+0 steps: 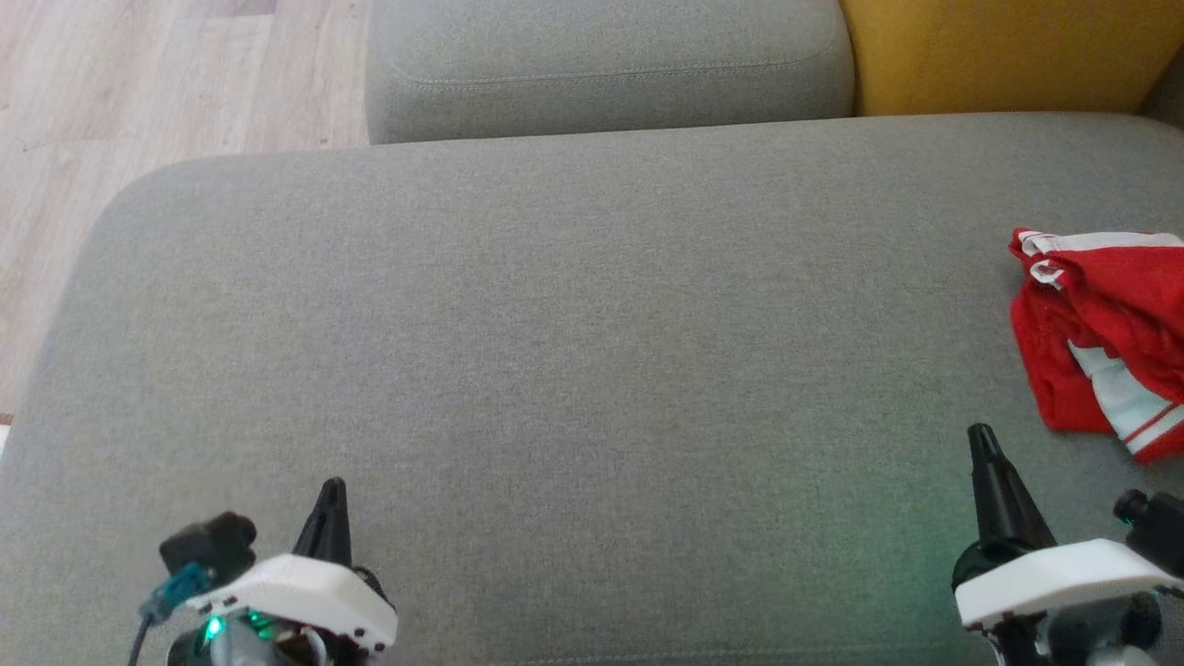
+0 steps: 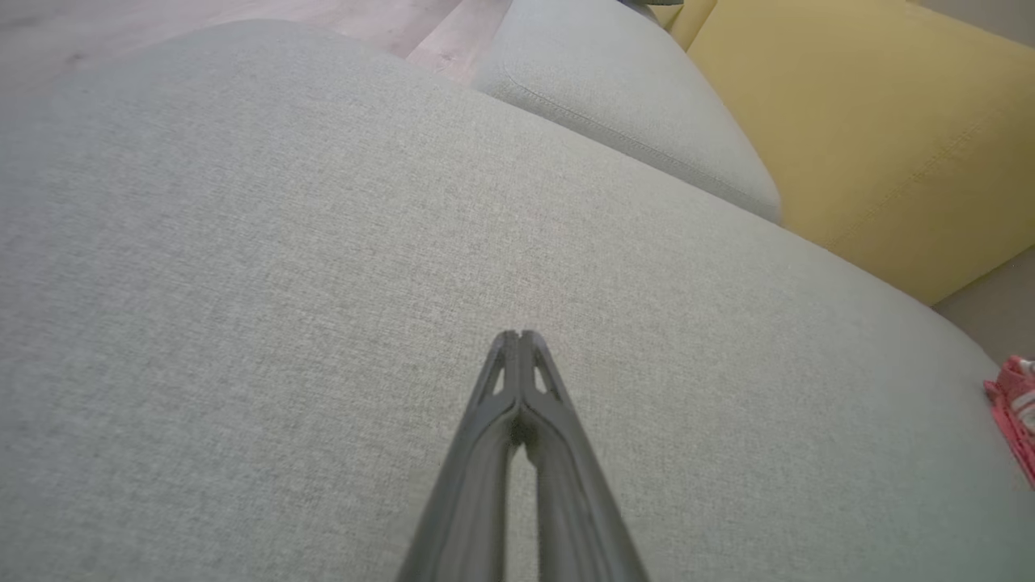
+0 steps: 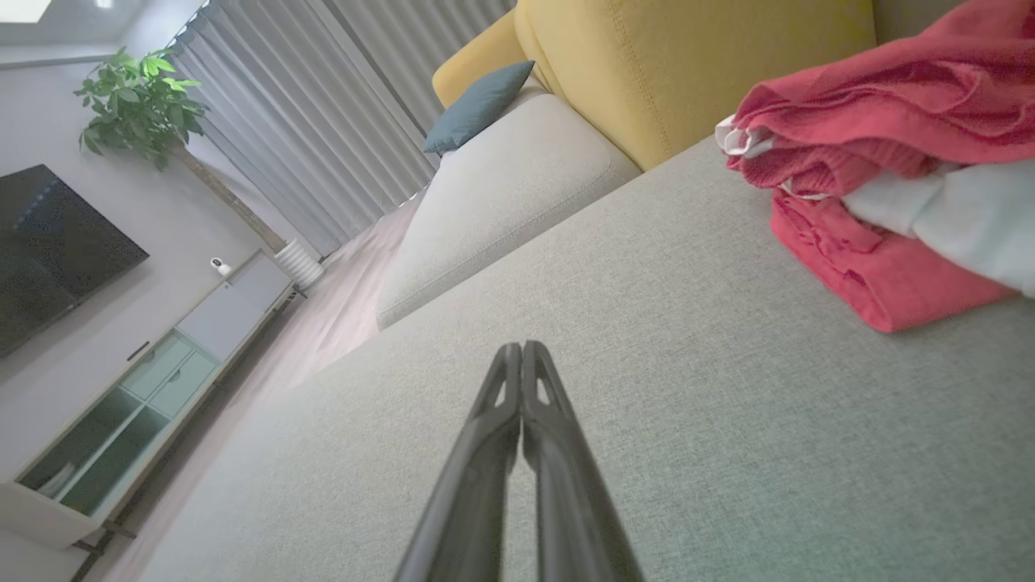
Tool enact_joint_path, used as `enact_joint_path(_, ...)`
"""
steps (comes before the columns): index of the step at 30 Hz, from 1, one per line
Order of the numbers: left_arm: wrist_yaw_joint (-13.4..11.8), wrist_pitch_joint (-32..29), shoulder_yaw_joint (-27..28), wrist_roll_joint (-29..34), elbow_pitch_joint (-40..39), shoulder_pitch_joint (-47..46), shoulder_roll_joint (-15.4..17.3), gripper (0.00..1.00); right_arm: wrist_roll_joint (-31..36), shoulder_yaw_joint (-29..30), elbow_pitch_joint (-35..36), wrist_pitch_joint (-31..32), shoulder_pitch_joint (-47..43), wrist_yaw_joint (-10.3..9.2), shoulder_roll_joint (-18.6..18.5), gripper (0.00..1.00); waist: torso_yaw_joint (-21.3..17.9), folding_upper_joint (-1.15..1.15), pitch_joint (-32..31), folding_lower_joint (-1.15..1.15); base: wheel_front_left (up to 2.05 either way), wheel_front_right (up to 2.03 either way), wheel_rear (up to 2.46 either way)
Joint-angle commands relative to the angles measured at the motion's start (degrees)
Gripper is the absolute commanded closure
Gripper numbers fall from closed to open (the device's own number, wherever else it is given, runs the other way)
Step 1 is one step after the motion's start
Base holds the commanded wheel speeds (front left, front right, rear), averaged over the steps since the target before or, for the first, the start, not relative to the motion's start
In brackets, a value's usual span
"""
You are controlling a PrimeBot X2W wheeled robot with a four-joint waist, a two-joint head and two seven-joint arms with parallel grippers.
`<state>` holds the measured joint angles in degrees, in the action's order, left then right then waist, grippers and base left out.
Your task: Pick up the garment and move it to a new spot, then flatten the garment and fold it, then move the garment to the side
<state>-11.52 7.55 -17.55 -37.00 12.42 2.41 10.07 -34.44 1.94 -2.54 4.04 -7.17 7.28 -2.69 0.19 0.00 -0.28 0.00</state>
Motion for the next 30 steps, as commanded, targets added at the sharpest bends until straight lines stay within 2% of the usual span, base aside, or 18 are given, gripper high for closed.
enact_joint_path(1,0.6,-0.5,2.0,-1.7,-1.7,-3.4,0.1,1.00,-1.9,-0.2,1.5,-0.4,3.5,0.06,-1.1,1.00,0.0,0.00,0.0,0.00,0.00,0.00,0.00)
enact_joint_path(30,6.5,-4.2,8.3,-19.7,-0.7,-5.0,-1.7,1.00,-20.8,0.4,-2.6,-0.2,6.6,0.11,-1.5,1.00,-0.1,0.00,0.2,0.00,0.00,0.00,0.00)
